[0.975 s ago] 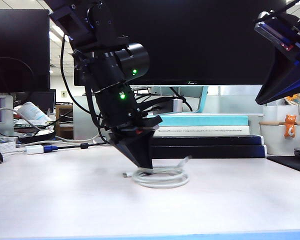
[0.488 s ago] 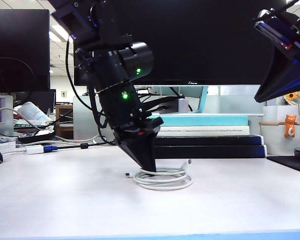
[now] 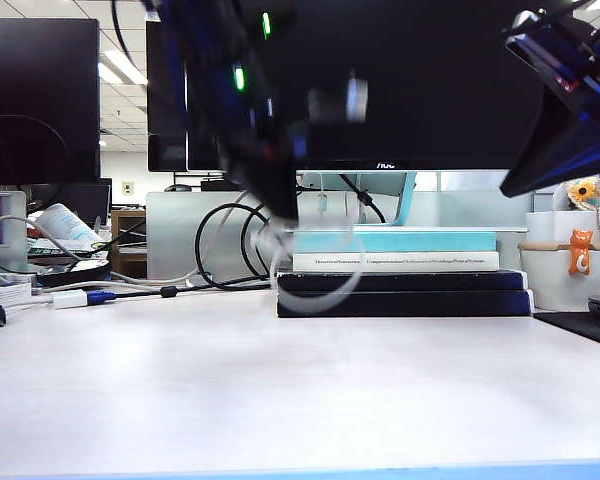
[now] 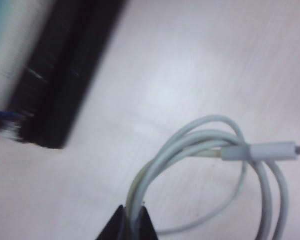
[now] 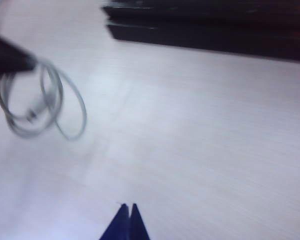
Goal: Unfold the white charging cable into a straight cable.
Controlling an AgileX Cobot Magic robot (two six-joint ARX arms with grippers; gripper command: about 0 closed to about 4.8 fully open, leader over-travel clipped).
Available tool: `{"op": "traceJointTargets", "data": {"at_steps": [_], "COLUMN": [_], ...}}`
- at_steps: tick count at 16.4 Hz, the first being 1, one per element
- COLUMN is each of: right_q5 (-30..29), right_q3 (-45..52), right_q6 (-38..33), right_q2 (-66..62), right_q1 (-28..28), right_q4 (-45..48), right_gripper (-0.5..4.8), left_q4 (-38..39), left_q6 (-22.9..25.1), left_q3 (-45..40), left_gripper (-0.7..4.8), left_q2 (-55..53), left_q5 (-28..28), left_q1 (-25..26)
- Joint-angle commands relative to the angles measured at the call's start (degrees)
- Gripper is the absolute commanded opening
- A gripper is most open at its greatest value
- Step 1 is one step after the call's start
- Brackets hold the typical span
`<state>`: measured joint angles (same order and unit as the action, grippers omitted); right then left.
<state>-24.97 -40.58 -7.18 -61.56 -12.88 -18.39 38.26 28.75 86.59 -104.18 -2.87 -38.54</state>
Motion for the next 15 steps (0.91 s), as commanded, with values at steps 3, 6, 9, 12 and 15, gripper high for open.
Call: {"op": "traceJointTargets", "data": {"at_steps": [3, 6, 9, 12, 15], "right_q5": [-13.5, -16.2, -19.8, -23.2, -26.8], "right_q3": [-0.4, -0.4, -0.4, -0.4, -0.5], "right_q6": [-0.1, -0.1, -0.2, -0.2, -0.6], "right_q2": [0.2, 0.2, 0.3, 0.5, 0.5], "right_q1": [0.0, 0.0, 0.1, 0.2, 0.2], "right_q4": [3.9, 4.2, 5.8, 7.2, 7.4], "right_gripper": [-0.05, -0.05, -0.05, -0.05, -0.05], "left_q4": [5.5, 8.5, 10.4, 8.5, 1.2], "left_q6": [4.9, 9.2, 17.5, 22.3, 22.2], "left_q3": [0.0, 0.0, -0.5, -4.6, -12.7], "left_gripper": [-0.06, -0.07, -0.06, -0.06, -0.06], "left_q2": [7.3, 12.0, 16.3, 21.2, 27.5], "left_q5": [-3.9, -7.8, -7.9, -7.8, -6.7], "left_q1": [-0.2, -0.2, -1.3, -3.8, -6.6]}}
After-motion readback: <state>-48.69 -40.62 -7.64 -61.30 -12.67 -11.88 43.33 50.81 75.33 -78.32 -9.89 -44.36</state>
